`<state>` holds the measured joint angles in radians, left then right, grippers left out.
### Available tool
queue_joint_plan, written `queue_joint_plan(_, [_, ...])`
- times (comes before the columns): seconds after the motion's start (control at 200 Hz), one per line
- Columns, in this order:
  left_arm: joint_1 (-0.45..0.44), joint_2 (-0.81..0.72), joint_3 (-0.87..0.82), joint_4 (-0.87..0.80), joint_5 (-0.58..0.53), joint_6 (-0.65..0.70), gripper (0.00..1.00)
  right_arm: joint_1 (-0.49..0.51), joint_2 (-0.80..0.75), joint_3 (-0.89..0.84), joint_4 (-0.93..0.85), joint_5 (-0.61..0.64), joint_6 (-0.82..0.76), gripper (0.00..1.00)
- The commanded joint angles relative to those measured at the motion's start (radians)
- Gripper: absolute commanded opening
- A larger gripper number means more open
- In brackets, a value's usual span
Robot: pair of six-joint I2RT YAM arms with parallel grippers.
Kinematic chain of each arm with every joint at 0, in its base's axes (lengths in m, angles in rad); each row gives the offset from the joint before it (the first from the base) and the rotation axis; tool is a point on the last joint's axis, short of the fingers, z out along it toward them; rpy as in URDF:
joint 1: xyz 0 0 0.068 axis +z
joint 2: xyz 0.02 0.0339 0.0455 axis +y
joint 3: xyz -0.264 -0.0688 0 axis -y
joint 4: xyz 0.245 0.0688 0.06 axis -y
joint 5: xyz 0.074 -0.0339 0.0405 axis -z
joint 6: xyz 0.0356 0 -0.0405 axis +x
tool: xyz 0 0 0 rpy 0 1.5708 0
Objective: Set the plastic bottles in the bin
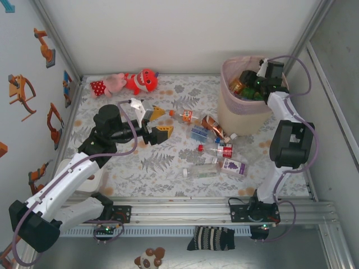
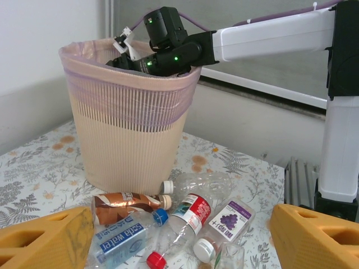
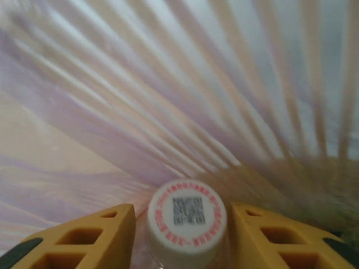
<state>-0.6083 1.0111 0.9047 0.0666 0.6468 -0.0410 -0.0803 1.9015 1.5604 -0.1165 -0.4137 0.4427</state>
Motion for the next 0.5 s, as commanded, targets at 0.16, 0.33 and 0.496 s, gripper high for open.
queue_joint_plan(0.16, [-0.002, -0.010, -0.015, 0.002, -0.032, -0.008, 0.80, 0.010, -0.137, 0.079, -0.136, 0.094, -0.105, 0.52])
queue_joint_plan(0.33, [-0.001, 0.019, 0.001, -0.018, -0.053, -0.010, 0.79, 0.009, -0.216, 0.092, -0.177, 0.114, -0.142, 0.52])
queue_joint_plan(0.496, [-0.009, 0.064, 0.038, -0.083, -0.052, 0.023, 0.78, 0.009, -0.281, 0.104, -0.208, 0.112, -0.161, 0.52])
